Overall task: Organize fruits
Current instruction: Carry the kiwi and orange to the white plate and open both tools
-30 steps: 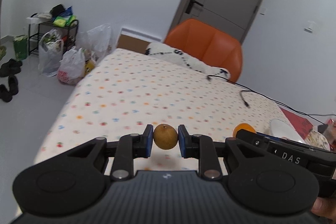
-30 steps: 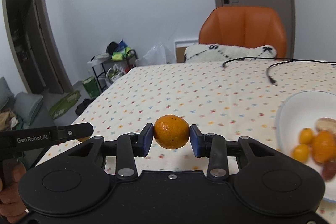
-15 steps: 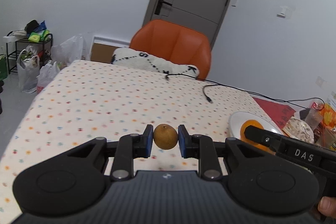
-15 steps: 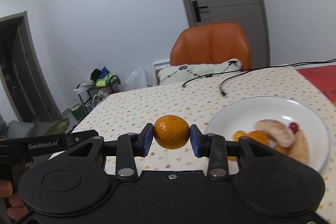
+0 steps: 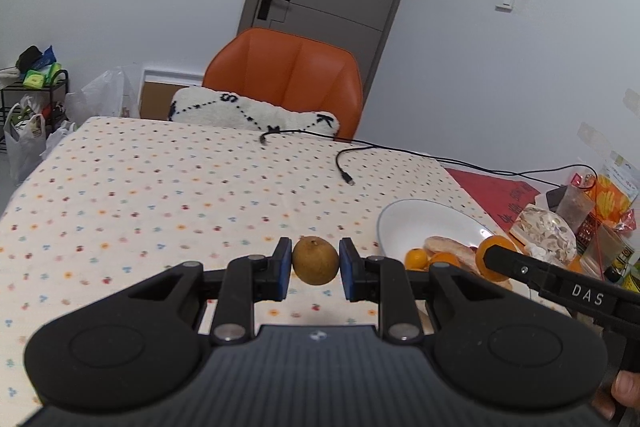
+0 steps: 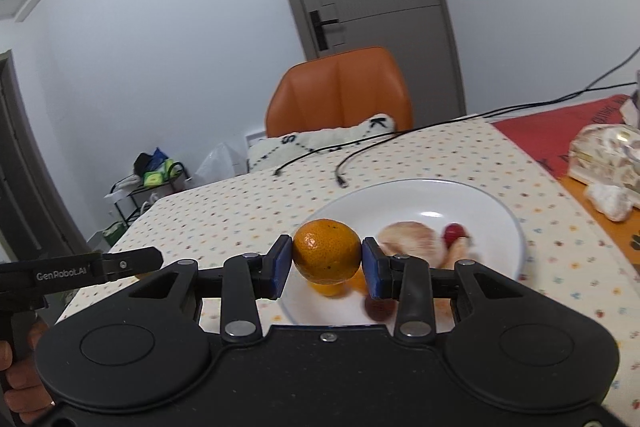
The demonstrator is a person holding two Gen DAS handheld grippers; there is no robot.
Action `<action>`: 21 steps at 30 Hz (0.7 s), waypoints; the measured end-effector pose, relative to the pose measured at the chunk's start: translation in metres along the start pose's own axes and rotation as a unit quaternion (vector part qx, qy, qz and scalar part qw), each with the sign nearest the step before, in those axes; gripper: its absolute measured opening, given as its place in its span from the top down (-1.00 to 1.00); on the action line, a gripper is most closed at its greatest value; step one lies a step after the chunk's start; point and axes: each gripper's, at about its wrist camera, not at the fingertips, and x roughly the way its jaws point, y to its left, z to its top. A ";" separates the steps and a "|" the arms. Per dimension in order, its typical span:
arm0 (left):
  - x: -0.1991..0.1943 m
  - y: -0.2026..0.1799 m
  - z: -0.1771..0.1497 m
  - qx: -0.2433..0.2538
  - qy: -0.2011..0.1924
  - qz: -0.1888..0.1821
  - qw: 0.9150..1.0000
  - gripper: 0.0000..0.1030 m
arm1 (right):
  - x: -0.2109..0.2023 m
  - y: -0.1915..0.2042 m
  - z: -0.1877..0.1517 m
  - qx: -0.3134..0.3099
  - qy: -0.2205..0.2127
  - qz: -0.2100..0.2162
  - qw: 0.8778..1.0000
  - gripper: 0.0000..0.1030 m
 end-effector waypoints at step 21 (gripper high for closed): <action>0.039 -0.069 0.000 0.049 0.023 -0.048 0.997 0.54 | -0.009 -0.053 -0.007 0.053 -0.003 -0.024 0.998 -0.04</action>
